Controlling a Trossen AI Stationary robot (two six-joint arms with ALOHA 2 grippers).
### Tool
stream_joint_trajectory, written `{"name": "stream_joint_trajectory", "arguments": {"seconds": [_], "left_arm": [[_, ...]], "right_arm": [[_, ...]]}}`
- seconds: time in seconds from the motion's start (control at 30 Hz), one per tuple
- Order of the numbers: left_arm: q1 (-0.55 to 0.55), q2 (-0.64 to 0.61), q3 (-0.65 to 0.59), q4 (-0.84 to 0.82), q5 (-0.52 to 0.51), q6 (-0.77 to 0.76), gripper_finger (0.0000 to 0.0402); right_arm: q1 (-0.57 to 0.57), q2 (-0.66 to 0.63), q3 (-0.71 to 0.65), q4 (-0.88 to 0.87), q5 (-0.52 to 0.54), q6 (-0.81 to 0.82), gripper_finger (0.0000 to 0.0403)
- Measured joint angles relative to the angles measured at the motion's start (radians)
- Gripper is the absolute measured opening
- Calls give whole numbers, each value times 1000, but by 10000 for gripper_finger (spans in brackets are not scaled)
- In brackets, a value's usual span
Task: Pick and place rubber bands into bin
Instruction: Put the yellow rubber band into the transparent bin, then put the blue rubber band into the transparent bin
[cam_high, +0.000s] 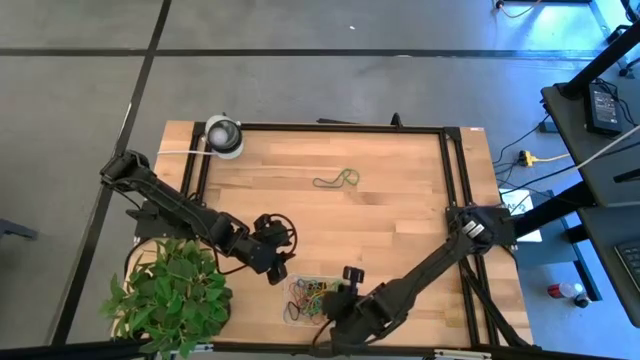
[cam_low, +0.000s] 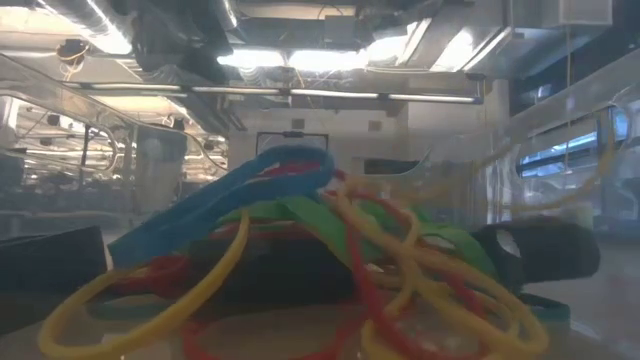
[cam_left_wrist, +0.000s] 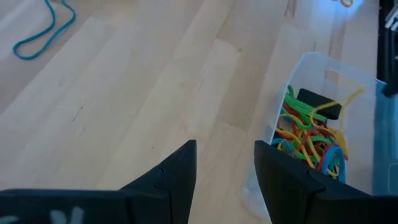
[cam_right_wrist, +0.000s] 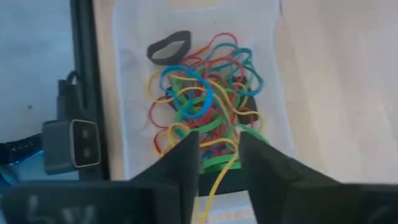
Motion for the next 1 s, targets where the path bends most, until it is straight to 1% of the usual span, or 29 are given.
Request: {"name": "stream_joint_trajectory", "arguments": {"seconds": [0.13,0.23,0.3,0.37,0.43,0.5,0.57,0.6,0.7,0.83,0.9,1.0], "left_arm": [[0,0,0,0,-2,0,155],[1,0,0,0,-2,-1,155],[11,0,0,0,2,-14,155],[30,0,0,0,19,-19,155],[61,0,0,0,65,-5,155],[103,0,0,5,106,21,155],[153,0,0,9,138,56,155],[180,0,0,12,157,81,155],[267,0,0,41,228,182,155],[395,24,1,106,311,313,155],[462,56,18,123,366,366,155],[549,147,90,92,429,450,155]], "right_arm": [[0,-33,0,-68,-10,-25,156],[12,-72,1,-173,-1,25,161],[24,-92,1,-255,0,44,149],[41,-113,1,-318,9,56,127],[65,-132,1,-358,40,56,96],[92,-156,-31,-376,81,58,59],[118,-194,-117,-373,96,97,20],[129,-219,-177,-361,95,138,11],[160,-317,-400,-251,92,278,12],[186,-479,-700,30,95,447,7],[187,-552,-826,163,95,498,4],[179,-643,-979,316,98,564,8]]}}
